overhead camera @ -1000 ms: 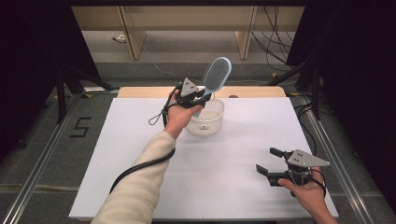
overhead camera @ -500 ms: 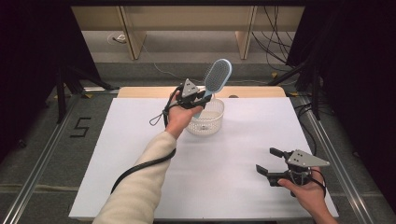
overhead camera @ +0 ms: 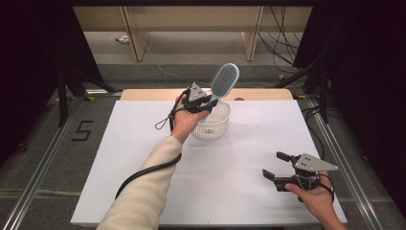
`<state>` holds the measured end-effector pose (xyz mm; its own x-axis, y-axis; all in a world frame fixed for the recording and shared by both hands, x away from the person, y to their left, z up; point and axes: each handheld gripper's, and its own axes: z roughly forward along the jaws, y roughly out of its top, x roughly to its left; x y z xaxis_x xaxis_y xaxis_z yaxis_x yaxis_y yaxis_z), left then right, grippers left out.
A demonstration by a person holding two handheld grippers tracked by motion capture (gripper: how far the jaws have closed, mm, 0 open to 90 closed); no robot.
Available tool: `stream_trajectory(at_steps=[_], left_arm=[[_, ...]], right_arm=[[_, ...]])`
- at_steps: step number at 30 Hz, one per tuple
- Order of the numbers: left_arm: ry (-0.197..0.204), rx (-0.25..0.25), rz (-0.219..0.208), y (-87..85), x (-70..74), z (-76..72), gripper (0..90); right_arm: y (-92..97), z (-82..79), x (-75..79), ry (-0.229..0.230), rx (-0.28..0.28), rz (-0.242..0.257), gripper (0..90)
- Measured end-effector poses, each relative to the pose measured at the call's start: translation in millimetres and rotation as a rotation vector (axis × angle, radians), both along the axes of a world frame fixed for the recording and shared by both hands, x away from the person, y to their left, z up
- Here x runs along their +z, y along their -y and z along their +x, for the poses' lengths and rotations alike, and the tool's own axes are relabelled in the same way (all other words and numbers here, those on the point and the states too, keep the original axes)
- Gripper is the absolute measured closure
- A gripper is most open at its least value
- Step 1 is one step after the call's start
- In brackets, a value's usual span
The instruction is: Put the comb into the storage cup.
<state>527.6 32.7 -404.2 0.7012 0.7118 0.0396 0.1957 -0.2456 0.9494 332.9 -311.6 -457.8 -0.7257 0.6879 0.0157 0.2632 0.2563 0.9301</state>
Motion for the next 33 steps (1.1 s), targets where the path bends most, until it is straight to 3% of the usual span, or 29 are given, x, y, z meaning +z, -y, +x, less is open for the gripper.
stream_trajectory(at_steps=[33], left_arm=[[-0.022, 0.001, 0.026, 0.2, -13.2, 3.2, 69.6]], right_arm=[[-0.1, -0.1, 0.0, 0.0, 0.001, 0.0, 15.5]])
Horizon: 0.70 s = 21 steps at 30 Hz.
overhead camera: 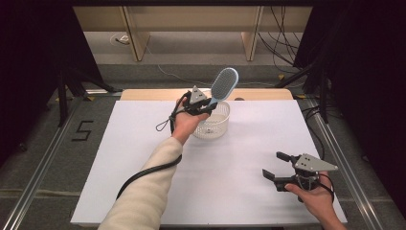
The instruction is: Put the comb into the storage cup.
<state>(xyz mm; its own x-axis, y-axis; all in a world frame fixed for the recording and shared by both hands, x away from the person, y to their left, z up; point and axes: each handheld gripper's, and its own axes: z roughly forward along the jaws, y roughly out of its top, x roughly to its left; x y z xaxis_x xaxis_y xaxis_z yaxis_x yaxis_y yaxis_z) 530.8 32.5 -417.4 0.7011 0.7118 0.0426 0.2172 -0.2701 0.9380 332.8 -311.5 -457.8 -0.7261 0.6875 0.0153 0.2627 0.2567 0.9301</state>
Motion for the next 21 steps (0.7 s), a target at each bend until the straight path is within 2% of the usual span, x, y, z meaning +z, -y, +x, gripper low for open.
stream_trajectory(at_steps=[21], left_arm=[[-0.01, -0.007, 0.021, 0.4, -6.2, 0.6, 69.5]], right_arm=[[-0.2, 0.1, -0.1, 0.0, 0.001, 0.001, 15.5]])
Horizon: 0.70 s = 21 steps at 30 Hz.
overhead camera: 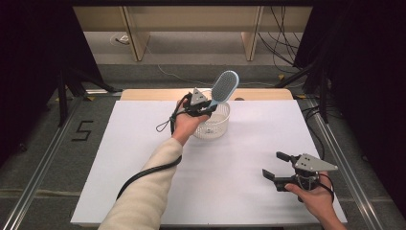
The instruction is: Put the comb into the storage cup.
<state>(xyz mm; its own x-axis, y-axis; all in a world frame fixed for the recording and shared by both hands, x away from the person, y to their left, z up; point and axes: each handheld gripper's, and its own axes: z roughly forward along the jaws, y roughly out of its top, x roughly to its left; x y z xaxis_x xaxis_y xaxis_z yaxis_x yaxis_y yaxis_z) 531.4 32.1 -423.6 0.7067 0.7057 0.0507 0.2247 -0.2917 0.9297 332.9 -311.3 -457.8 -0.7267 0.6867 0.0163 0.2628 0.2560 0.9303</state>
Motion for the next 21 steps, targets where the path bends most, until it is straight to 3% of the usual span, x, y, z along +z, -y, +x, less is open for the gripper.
stream_trajectory(at_steps=[21], left_arm=[[-0.012, -0.03, 0.025, 5.0, -5.2, 0.0, 69.4]], right_arm=[[0.2, 0.0, 0.0, 0.001, 0.0, 0.001, 15.5]])
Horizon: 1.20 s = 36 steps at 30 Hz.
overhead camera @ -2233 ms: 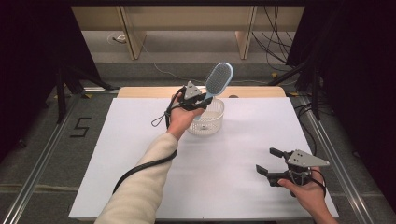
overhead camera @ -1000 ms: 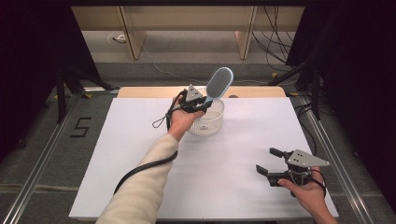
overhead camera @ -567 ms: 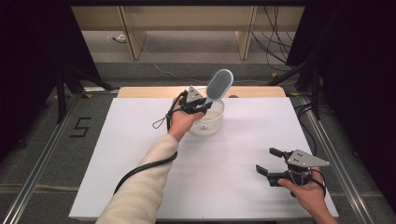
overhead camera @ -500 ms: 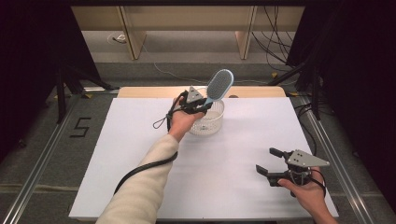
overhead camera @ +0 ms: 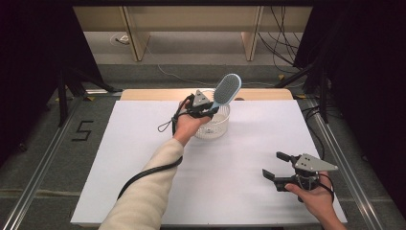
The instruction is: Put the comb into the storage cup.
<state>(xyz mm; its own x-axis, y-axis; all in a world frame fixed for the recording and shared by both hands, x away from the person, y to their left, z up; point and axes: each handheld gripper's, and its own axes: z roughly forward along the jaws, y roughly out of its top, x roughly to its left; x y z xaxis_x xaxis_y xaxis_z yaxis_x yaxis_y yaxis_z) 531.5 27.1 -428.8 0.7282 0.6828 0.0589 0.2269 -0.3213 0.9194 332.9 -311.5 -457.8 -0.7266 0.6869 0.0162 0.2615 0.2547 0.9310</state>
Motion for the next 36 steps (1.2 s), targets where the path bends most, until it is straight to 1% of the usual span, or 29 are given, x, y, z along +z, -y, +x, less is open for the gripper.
stream_trajectory(at_steps=[10, 20, 25, 27, 30, 31, 32, 34, 35, 36], left_arm=[[-0.006, -0.011, 0.003, 0.9, -0.4, 0.9, 69.3], [-0.002, -0.017, 0.013, 1.4, 0.0, 0.8, 69.1], [-0.003, -0.016, 0.022, 2.0, 0.6, 0.5, 68.5], [-0.01, -0.015, 0.031, 2.0, 1.2, 0.9, 67.8], [-0.022, -0.008, 0.046, 2.2, 3.6, 1.2, 63.1], [-0.029, -0.001, 0.037, 1.8, 6.1, 1.1, 60.5], [-0.04, 0.0, 0.04, 1.5, 8.1, 1.2, 56.1], [-0.027, 0.005, 0.098, -0.2, 11.2, 0.9, 47.9], [-0.023, 0.009, 0.112, -1.2, 11.7, 0.7, 45.2], [-0.025, 0.015, 0.101, -2.8, 12.1, 0.3, 42.2]], right_arm=[[0.1, 0.1, -0.2, -0.001, 0.0, -0.003, 15.5], [0.1, 0.1, -0.1, 0.0, 0.0, -0.002, 15.5], [0.1, -0.1, -0.1, 0.0, 0.001, -0.002, 15.5], [0.1, 0.0, -0.1, 0.0, 0.001, -0.002, 15.5], [0.1, 0.0, 0.0, 0.0, 0.0, -0.002, 15.5], [0.2, 0.0, 0.0, 0.0, 0.0, -0.001, 15.5], [0.2, 0.0, 0.0, 0.0, 0.0, -0.002, 15.5], [0.2, 0.1, -0.1, 0.0, 0.001, -0.003, 15.5], [0.1, 0.1, -0.2, 0.0, 0.0, -0.003, 15.5], [0.0, 0.0, -0.2, 0.0, 0.001, -0.004, 15.5]])
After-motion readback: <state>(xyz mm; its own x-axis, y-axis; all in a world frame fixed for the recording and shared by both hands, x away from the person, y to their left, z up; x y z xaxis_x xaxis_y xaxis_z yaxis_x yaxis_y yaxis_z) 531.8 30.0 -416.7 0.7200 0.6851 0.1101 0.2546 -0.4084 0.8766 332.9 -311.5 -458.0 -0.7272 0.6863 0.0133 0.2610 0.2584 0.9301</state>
